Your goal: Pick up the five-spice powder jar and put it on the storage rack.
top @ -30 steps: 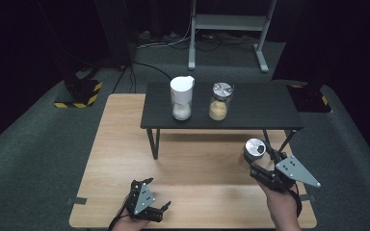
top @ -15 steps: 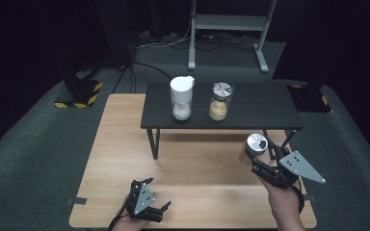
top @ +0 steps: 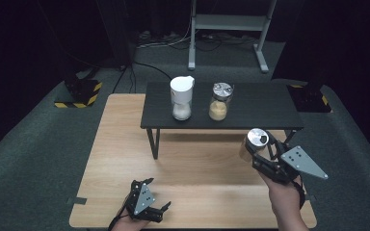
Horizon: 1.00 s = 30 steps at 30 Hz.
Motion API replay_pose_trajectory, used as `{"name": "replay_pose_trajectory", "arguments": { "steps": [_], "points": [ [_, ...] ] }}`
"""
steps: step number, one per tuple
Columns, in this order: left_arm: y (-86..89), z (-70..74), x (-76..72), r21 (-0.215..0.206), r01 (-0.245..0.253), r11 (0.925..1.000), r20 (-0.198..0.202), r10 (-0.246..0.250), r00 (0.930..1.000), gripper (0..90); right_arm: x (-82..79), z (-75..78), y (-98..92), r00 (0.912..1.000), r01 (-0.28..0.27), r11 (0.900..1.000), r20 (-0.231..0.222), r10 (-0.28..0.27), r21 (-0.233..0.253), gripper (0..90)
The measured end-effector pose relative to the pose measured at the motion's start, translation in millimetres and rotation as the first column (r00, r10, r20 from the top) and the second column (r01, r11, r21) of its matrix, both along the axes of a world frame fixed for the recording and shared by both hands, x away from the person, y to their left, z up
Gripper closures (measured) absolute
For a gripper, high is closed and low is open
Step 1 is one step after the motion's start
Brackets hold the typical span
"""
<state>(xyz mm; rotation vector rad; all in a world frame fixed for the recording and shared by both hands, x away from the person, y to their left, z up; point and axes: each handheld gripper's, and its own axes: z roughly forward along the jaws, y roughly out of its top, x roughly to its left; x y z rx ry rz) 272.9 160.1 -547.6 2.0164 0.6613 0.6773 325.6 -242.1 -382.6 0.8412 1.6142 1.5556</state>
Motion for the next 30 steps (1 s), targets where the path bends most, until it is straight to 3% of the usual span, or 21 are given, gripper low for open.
{"name": "replay_pose_trajectory", "arguments": {
  "steps": [30],
  "points": [
    [0.2,0.1,0.4,0.0,0.01,1.0,-0.003,-0.01,0.9999,0.7,11.2,39.4,3.2,0.9979,0.008,1.0,0.064,-0.008,0.003,34.3]
  ]
}}
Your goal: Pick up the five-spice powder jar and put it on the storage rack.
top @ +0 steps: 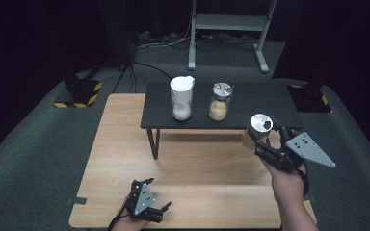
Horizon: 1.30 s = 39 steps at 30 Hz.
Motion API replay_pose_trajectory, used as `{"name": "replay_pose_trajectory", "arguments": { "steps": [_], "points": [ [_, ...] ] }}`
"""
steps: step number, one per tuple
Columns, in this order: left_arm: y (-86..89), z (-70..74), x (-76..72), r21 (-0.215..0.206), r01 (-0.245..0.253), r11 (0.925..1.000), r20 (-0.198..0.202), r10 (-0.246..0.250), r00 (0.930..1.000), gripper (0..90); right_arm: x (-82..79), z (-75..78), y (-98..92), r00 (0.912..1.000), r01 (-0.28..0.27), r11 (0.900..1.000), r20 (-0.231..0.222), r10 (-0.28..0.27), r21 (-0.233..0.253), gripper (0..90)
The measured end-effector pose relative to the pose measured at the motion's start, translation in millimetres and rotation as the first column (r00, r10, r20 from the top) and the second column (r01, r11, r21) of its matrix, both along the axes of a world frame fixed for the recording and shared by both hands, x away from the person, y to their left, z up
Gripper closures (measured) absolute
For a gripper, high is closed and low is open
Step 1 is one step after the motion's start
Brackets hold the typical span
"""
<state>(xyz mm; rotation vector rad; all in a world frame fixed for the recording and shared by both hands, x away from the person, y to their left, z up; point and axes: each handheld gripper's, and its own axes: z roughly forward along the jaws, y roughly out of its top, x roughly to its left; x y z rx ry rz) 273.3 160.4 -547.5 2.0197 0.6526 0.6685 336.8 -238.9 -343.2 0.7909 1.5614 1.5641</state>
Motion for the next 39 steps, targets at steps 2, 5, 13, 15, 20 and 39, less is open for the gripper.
{"name": "replay_pose_trajectory", "arguments": {
  "steps": [2,5,13,15,20,39],
  "points": [
    [0.1,0.0,0.0,-0.001,0.0,1.0,0.0,0.0,1.0,0.7,1.6,2.8,-0.1,1.0,0.002,1.0,0.004,-0.002,0.0,34.3],
    [0.0,-0.1,-0.1,-0.003,0.001,1.0,-0.002,-0.001,1.0,0.7,2.7,5.7,0.2,1.0,0.006,1.0,0.008,-0.006,0.002,34.3],
    [-0.1,-0.1,-0.2,-0.002,0.003,1.0,-0.002,-0.003,1.0,0.7,6.5,12.6,1.7,0.9997,0.014,1.0,0.02,-0.014,0.006,34.3],
    [-0.2,-0.1,-0.3,0.0,0.004,1.0,-0.001,-0.004,1.0,0.7,8.0,13.8,1.8,0.9996,0.02,1.0,0.021,-0.02,0.005,34.3],
    [-0.2,-0.1,-0.3,0.0,0.005,1.0,-0.001,-0.005,1.0,0.7,13.1,15.0,1.4,0.9992,0.033,0.999,0.02,-0.033,0.005,34.3],
    [0.1,0.0,-0.7,-0.002,0.006,1.0,0.002,-0.006,1.0,0.7,34.2,18.0,6.9,0.9983,0.055,0.998,0.021,-0.055,0.009,34.2]
  ]
}}
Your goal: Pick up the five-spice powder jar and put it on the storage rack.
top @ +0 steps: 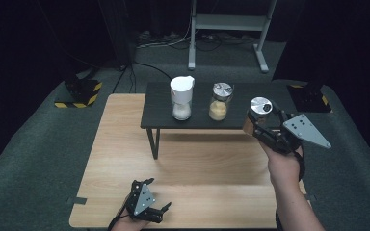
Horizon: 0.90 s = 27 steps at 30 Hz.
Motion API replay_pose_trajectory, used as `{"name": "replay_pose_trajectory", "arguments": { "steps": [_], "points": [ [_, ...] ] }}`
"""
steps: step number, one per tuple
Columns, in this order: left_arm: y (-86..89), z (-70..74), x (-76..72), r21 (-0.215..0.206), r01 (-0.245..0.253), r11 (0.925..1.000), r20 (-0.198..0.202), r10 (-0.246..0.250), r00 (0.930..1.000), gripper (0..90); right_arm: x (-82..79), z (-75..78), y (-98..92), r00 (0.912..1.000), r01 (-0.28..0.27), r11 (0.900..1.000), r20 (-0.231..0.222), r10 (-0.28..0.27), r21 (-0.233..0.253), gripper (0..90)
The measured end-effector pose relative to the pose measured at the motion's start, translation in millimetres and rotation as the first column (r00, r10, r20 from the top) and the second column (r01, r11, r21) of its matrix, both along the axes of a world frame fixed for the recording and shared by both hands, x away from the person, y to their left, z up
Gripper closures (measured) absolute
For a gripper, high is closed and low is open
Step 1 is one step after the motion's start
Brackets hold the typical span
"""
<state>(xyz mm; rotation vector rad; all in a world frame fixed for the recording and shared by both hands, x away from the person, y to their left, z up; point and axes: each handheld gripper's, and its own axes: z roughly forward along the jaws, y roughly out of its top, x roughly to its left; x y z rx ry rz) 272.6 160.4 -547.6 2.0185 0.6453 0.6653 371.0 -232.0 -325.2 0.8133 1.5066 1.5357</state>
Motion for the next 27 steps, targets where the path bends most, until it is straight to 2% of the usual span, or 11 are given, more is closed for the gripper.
{"name": "replay_pose_trajectory", "arguments": {
  "steps": [27],
  "points": [
    [1.3,0.2,-0.2,-0.01,0.002,0.9999,0.0,-0.002,1.0,0.7,33.6,-2.3,-0.5,0.9992,0.037,0.999,-0.012,-0.037,0.02,34.2]
  ]
}}
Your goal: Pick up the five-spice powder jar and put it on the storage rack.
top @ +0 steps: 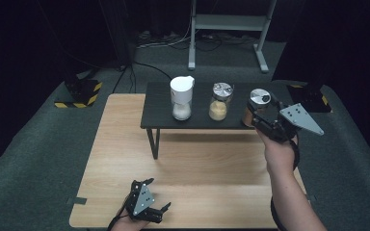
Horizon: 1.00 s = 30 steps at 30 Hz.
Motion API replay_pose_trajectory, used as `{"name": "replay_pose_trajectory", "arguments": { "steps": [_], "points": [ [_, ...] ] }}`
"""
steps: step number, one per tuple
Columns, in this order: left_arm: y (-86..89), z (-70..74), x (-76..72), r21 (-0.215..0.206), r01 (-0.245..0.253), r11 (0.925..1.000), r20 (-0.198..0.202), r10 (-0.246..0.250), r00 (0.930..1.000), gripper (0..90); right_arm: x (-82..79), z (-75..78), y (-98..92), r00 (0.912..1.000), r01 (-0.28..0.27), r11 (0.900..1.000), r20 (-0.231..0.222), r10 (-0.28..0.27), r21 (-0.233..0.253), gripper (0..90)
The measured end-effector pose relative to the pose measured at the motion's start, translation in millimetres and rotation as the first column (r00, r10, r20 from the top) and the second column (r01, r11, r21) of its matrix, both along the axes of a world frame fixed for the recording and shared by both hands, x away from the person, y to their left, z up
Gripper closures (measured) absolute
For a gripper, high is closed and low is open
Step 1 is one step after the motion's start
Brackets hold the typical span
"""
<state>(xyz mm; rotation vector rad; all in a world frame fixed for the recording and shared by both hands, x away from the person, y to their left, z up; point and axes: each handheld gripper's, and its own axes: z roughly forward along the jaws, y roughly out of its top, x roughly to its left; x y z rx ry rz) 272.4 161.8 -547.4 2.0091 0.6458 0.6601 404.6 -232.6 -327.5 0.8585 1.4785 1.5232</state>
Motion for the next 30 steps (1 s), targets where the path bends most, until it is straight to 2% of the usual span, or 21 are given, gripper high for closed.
{"name": "replay_pose_trajectory", "arguments": {
  "steps": [13,30],
  "points": [
    [1.3,0.1,0.0,-0.007,-0.001,1.0,-0.003,0.001,1.0,0.7,12.3,0.0,4.5,1.0,0.002,1.0,-0.002,-0.002,-0.001,34.2],
    [2.0,0.2,-0.2,-0.008,0.0,1.0,0.0,0.0,1.0,0.7,20.2,0.2,9.2,1.0,0.006,1.0,-0.007,-0.006,-0.005,34.2]
  ]
}}
